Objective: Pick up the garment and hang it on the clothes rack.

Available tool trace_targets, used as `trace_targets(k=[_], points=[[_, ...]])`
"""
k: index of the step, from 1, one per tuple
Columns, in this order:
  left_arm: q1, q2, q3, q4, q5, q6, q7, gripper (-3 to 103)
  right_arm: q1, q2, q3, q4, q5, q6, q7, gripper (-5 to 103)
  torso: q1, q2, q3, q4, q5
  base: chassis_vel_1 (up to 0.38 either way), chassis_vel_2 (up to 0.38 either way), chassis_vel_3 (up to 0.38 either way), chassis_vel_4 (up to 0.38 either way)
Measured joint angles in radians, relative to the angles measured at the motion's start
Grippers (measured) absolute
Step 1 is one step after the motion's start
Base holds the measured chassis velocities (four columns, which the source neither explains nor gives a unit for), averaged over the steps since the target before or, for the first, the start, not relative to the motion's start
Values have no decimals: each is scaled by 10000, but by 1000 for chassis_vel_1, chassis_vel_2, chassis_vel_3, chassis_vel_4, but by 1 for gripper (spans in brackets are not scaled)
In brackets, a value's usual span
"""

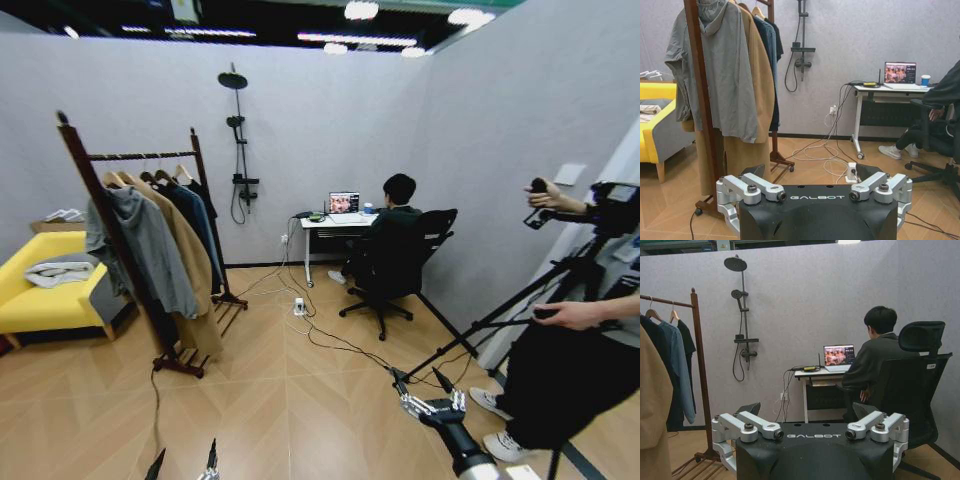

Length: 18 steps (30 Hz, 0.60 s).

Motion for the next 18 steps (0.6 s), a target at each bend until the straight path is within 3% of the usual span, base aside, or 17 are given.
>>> trace_targets(k=[18], points=[[0, 0, 1, 0, 0, 0, -1, 100, -5, -1, -1, 0, 0, 0, 0, 100, -12, 5, -4, -4, 4, -18, 5, 24, -2]])
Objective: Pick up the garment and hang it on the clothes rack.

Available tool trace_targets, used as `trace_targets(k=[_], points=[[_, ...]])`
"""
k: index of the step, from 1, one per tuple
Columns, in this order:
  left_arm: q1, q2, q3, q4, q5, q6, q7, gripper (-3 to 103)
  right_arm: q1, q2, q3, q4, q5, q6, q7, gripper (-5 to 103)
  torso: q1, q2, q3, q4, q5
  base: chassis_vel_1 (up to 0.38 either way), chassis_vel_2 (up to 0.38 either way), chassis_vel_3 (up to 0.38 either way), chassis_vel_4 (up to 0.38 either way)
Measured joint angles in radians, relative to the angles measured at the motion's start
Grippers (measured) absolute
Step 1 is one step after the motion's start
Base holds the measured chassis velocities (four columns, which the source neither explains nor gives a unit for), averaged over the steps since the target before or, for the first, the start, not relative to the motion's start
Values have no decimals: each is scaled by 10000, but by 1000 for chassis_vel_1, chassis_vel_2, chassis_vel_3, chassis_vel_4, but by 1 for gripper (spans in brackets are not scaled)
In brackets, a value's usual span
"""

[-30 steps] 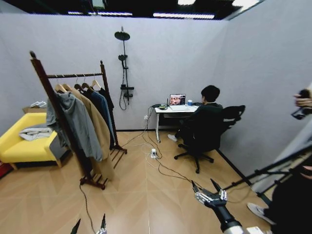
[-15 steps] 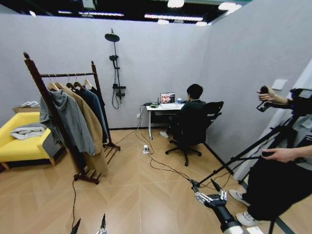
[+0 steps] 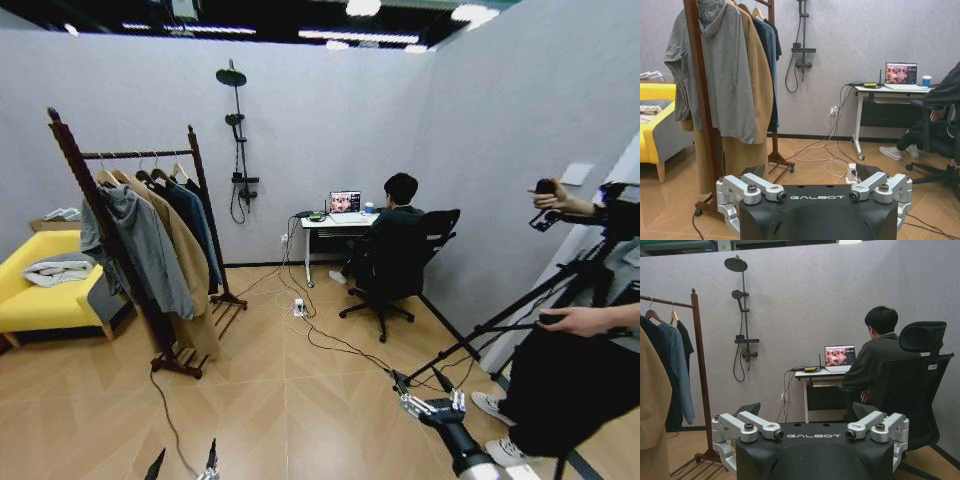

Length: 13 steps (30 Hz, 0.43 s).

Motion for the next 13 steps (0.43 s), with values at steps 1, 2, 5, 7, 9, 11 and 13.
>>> trace_targets(k=[1, 2, 5, 7, 9, 11, 13], points=[[0, 0, 0, 0, 0, 0, 0, 100, 0, 0, 0, 0, 0, 0, 0, 100, 0, 0, 0, 0, 0, 0, 0, 0, 0], [0, 0, 0, 0, 0, 0, 0, 100, 0, 0, 0, 0, 0, 0, 0, 100, 0, 0, 0, 0, 0, 0, 0, 0, 0], [0, 0, 0, 0, 0, 0, 0, 100, 0, 0, 0, 0, 0, 0, 0, 100, 0, 0, 0, 0, 0, 0, 0, 0, 0], [0, 0, 0, 0, 0, 0, 0, 100, 0, 0, 0, 0, 0, 0, 0, 100, 0, 0, 0, 1, 0, 0, 0, 0, 0], [0, 0, 0, 0, 0, 0, 0, 100, 0, 0, 0, 0, 0, 0, 0, 100, 0, 0, 0, 0, 0, 0, 0, 0, 0], [0, 0, 0, 0, 0, 0, 0, 100, 0, 0, 0, 1, 0, 0, 0, 100, 0, 0, 0, 0, 0, 0, 0, 0, 0], [0, 0, 0, 0, 0, 0, 0, 100, 0, 0, 0, 0, 0, 0, 0, 100, 0, 0, 0, 0, 0, 0, 0, 0, 0]])
